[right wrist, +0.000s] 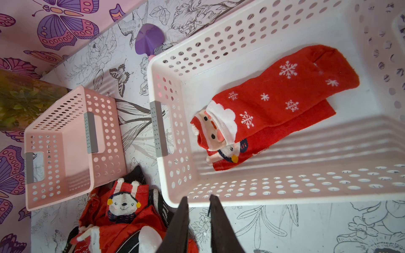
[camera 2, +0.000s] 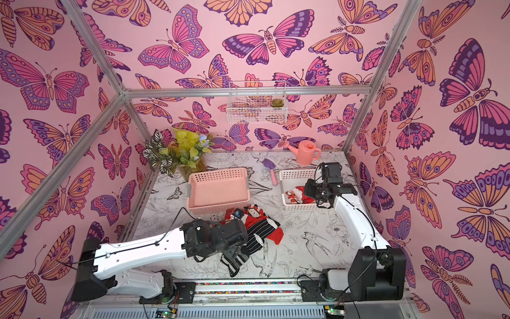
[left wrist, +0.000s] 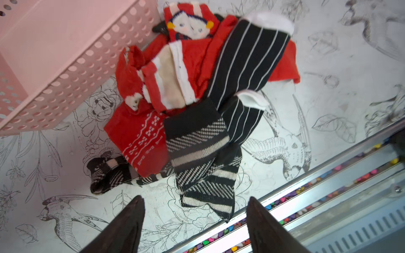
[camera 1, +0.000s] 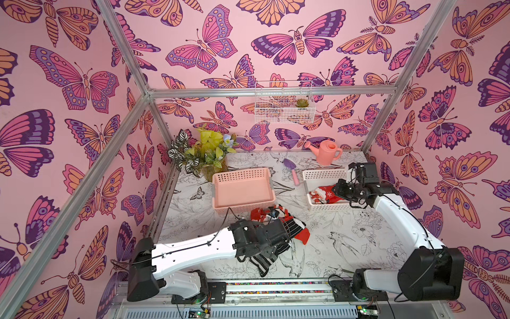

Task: Sort the socks into the basket by color
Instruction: Pick up the sock at the center of the board.

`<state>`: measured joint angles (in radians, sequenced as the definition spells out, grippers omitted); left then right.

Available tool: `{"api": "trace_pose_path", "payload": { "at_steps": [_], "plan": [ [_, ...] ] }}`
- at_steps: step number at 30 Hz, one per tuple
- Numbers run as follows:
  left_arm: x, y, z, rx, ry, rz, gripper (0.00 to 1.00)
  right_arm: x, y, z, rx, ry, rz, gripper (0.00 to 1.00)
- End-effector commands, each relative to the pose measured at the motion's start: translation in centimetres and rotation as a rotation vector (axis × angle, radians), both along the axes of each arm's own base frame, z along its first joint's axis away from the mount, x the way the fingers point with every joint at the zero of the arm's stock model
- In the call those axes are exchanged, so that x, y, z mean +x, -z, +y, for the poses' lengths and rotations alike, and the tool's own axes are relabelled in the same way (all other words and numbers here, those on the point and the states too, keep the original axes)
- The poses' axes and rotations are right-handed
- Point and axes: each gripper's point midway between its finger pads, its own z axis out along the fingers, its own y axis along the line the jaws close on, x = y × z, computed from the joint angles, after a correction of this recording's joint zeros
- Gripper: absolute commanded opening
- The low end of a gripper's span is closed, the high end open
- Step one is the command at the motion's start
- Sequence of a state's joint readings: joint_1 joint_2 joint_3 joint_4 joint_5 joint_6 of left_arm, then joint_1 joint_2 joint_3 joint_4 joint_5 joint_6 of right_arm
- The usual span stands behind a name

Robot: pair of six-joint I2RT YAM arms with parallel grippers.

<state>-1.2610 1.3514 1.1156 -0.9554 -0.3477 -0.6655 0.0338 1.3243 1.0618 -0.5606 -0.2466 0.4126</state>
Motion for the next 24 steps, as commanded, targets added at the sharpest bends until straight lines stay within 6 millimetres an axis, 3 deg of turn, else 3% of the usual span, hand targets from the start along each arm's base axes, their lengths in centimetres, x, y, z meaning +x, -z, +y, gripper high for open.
{"api": "trace_pose_path", "payload": {
  "at_steps": [1, 10, 24],
  "plan": [
    [-0.7, 1.9, 1.5, 0.087, -0.065, 0.000, 0.71, -0.7, -0.1, 0.3, -0.002, -0.023, 0.008, 0.20],
    [-1.4, 3.8, 0.9, 0.114, -0.132, 0.025, 0.62, -0.6, -0.3, 0.4, -0.003, -0.028, 0.003, 0.20],
    [-2.6, 7.0, -0.2, 0.169, -0.093, 0.098, 0.59, -0.3, 0.0, 0.6, 0.008, -0.034, 0.008, 0.20]
  ]
}}
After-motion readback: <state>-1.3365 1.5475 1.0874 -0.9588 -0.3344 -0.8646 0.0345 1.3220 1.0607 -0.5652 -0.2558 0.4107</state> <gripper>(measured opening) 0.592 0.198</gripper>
